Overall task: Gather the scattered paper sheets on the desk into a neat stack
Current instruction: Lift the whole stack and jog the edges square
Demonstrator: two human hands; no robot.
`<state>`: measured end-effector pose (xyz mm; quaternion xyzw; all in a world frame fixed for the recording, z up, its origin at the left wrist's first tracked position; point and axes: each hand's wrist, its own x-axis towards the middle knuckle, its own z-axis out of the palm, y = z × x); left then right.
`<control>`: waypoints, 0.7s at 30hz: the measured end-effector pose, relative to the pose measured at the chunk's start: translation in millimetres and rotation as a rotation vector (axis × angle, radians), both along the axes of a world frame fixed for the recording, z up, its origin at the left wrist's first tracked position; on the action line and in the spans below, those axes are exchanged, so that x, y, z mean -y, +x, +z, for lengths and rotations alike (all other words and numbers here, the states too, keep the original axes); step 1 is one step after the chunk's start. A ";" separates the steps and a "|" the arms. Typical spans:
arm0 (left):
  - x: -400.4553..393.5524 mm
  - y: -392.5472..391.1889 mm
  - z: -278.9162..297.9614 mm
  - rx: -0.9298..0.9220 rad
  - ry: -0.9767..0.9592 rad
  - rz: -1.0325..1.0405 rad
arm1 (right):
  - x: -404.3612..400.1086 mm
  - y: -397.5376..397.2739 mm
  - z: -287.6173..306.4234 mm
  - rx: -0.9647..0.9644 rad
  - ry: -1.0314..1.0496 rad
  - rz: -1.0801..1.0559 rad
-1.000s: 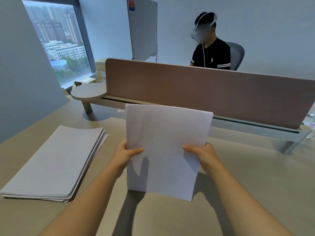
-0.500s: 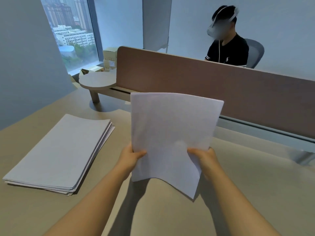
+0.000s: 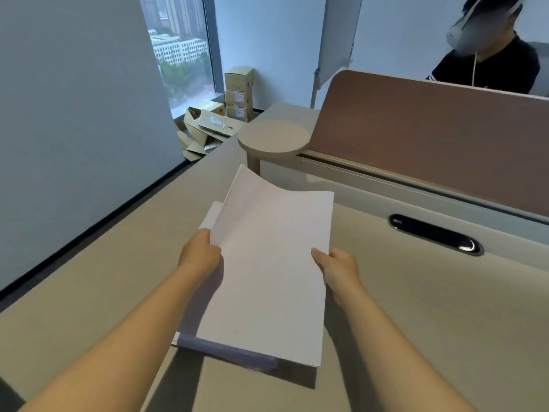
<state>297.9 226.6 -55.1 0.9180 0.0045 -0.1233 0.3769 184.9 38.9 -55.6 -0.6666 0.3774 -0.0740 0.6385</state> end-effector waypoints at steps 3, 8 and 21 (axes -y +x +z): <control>-23.6 27.1 -18.8 -0.019 0.074 0.008 | -24.4 30.5 -21.2 -0.077 -0.104 -0.007; -32.0 38.6 -45.2 -0.057 0.351 0.015 | -38.0 51.0 -55.0 -0.358 -0.392 0.037; -35.3 49.8 -68.4 -0.201 0.188 0.098 | -33.8 60.9 -44.0 -0.297 0.351 -0.129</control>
